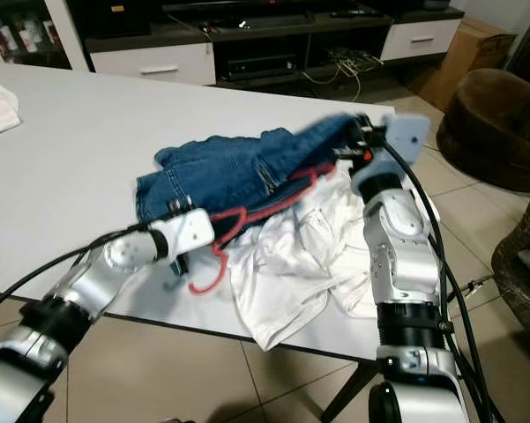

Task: Hang hanger

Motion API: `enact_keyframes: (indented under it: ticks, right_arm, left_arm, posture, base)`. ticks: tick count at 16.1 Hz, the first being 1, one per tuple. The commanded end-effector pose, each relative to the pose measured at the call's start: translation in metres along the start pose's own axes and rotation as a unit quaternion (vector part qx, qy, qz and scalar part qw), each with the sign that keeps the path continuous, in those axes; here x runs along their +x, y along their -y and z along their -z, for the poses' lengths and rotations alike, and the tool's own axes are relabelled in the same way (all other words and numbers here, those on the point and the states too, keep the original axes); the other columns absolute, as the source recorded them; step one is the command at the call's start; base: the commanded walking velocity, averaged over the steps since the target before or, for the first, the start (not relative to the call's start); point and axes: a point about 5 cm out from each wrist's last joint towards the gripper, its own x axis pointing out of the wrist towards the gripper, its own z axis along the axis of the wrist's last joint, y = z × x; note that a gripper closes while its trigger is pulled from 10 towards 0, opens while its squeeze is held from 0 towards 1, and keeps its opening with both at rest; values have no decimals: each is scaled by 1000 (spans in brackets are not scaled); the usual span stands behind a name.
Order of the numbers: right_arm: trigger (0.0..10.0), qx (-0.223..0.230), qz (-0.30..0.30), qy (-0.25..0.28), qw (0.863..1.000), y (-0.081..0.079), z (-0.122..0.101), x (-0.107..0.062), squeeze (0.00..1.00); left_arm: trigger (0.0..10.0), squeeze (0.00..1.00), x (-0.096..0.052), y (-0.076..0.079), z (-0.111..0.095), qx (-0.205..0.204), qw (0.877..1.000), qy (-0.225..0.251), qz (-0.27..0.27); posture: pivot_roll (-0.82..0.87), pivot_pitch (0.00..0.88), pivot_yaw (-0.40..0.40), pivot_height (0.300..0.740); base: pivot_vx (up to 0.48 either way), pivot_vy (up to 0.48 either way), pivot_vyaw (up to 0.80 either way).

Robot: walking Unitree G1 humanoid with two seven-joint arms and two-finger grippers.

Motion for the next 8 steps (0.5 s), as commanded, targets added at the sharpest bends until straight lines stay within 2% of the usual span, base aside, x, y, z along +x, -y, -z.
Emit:
enact_keyframes:
  ticks: [1,2,4,5,8]
  right_arm:
    - [0,-13,-5,23,1000,2,-13,-2,0]
    - [0,-37,-30,27,998,-8,-16,-7,0]
    - [0,-53,-48,29,997,-16,-18,-13,0]
    - [0,-71,-61,28,995,-22,-18,-16,0]
    - [0,-98,-66,32,992,-24,-23,-19,0]
  left_arm:
    - [10000,0,-4,-3,19,-29,998,-50,-15]
    - [10000,0,-1,-16,16,-61,995,-54,-55]
    - [10000,0,2,-21,6,-96,992,-37,-67]
    - [10000,0,5,-20,-1,-111,992,-23,-60]
    - [10000,0,11,-14,-7,-112,993,-20,-41]
  posture:
    - [8,49,-1,740]
    - [6,47,0,740]
    - [3,46,0,740]
    - [3,46,0,740]
    - [-13,44,8,740]
  base:
    - [0,0,0]
    - [0,0,0]
    - [0,0,0]
    - [0,0,0]
    - [0,0,0]
